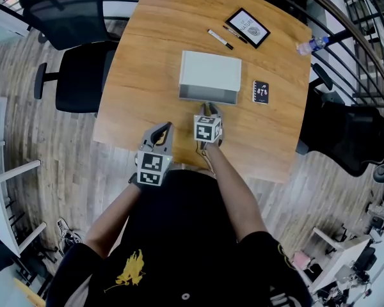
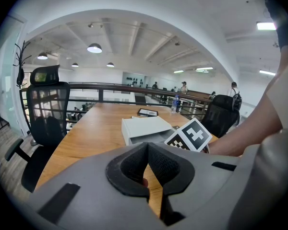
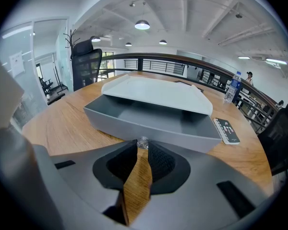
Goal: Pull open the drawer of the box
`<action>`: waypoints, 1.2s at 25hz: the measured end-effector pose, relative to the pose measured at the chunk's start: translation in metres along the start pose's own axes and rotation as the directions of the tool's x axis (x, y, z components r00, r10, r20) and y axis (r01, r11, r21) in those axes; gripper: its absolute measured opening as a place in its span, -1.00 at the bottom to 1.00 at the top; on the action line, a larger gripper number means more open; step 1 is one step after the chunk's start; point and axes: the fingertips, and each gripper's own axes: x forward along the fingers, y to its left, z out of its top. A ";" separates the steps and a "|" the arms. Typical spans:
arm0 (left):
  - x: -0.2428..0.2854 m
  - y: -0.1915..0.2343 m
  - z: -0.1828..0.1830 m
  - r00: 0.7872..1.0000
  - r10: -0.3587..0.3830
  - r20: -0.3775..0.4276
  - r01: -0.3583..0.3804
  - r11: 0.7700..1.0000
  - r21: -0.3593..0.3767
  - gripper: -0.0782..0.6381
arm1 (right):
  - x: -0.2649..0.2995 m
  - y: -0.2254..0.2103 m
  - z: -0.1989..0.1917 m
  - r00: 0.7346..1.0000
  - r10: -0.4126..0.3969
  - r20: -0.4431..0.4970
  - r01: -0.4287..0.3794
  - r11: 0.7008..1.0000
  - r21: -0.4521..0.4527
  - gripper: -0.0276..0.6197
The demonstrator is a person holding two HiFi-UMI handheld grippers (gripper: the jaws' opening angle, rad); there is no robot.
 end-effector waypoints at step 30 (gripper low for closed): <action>-0.005 -0.004 -0.008 1.000 -0.011 -0.006 0.011 1.000 0.001 -0.76 | -0.013 0.008 -0.012 1.000 0.011 -0.015 -0.011 1.000 -0.012 -0.71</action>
